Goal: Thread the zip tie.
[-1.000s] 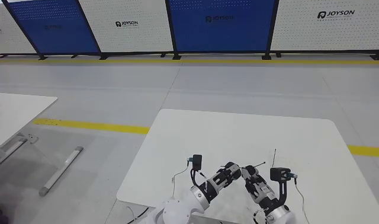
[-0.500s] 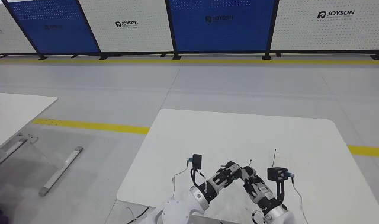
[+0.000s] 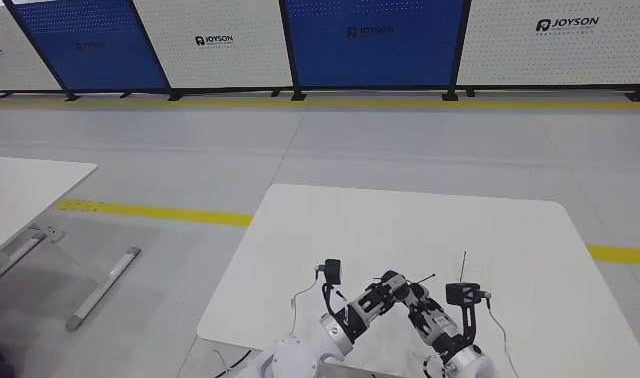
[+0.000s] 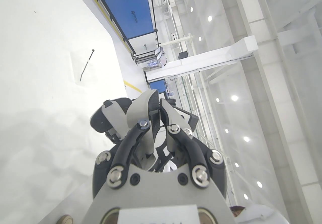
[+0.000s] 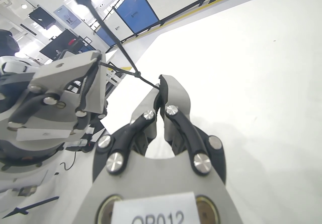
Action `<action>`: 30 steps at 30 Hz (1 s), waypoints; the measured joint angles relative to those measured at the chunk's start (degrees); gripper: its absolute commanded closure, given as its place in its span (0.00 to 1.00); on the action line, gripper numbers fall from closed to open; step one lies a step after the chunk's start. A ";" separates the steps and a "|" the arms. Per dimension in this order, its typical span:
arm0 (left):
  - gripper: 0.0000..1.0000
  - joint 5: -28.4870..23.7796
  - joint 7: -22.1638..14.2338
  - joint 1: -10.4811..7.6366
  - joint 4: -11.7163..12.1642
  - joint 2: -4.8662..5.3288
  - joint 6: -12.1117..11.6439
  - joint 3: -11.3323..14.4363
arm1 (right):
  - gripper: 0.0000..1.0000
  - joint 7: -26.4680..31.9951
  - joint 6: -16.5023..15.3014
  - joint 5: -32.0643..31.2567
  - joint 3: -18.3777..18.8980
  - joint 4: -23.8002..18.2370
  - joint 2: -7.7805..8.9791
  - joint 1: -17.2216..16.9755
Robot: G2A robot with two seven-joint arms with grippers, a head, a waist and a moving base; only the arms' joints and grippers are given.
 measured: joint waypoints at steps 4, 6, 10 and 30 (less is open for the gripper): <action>1.00 -0.16 -0.02 0.36 -0.60 0.05 -0.61 -0.31 | 1.00 0.25 -0.01 -0.17 -0.01 0.03 0.02 0.02; 1.00 -0.27 0.03 0.55 -0.89 0.08 -0.86 -0.50 | 1.00 0.46 0.01 -0.28 -0.01 0.03 0.03 0.03; 1.00 -0.44 0.16 1.10 -1.69 0.18 -1.40 -1.03 | 1.00 0.87 0.11 -0.39 -0.08 0.12 0.05 0.03; 1.00 0.38 -0.43 3.71 -5.40 0.67 -2.70 -2.38 | 1.00 1.76 0.26 -0.54 -0.52 1.00 0.04 0.65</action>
